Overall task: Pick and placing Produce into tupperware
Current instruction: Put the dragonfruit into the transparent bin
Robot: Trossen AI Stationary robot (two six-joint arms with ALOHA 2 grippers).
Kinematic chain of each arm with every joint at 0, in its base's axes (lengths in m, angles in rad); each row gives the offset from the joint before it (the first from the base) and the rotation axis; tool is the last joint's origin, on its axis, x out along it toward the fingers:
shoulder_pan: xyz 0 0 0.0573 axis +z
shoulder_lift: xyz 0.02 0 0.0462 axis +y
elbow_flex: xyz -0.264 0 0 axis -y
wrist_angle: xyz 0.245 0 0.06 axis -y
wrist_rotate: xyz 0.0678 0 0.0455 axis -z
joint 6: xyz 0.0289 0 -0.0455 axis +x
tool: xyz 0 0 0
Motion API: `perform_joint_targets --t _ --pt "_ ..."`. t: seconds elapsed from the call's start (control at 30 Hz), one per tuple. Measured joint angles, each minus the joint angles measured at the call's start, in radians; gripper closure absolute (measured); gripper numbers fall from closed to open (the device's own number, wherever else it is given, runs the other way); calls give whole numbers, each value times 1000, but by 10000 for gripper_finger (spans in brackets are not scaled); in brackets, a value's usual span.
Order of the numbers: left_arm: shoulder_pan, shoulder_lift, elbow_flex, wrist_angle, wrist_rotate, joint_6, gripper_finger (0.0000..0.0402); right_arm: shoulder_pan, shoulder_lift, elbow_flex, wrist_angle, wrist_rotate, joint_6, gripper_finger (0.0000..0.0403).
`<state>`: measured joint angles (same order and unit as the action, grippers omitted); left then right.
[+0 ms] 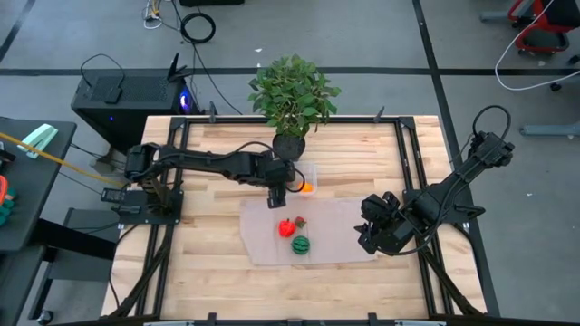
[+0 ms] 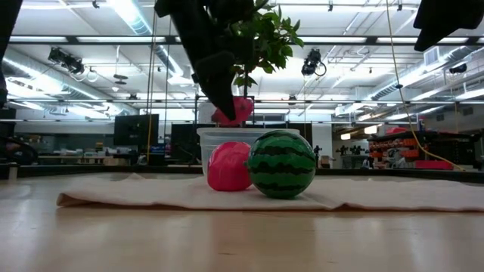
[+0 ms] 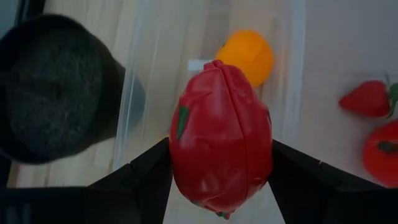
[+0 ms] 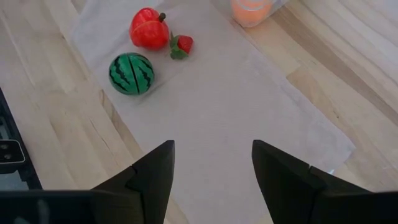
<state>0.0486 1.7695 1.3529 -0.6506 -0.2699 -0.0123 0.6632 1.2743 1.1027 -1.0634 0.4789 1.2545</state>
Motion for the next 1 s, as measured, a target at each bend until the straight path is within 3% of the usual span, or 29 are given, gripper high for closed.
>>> perform_joint_targets --t 1.0 --pt "1 0 0 -12 -39 35 158 0 0 0 0 3 0 182"
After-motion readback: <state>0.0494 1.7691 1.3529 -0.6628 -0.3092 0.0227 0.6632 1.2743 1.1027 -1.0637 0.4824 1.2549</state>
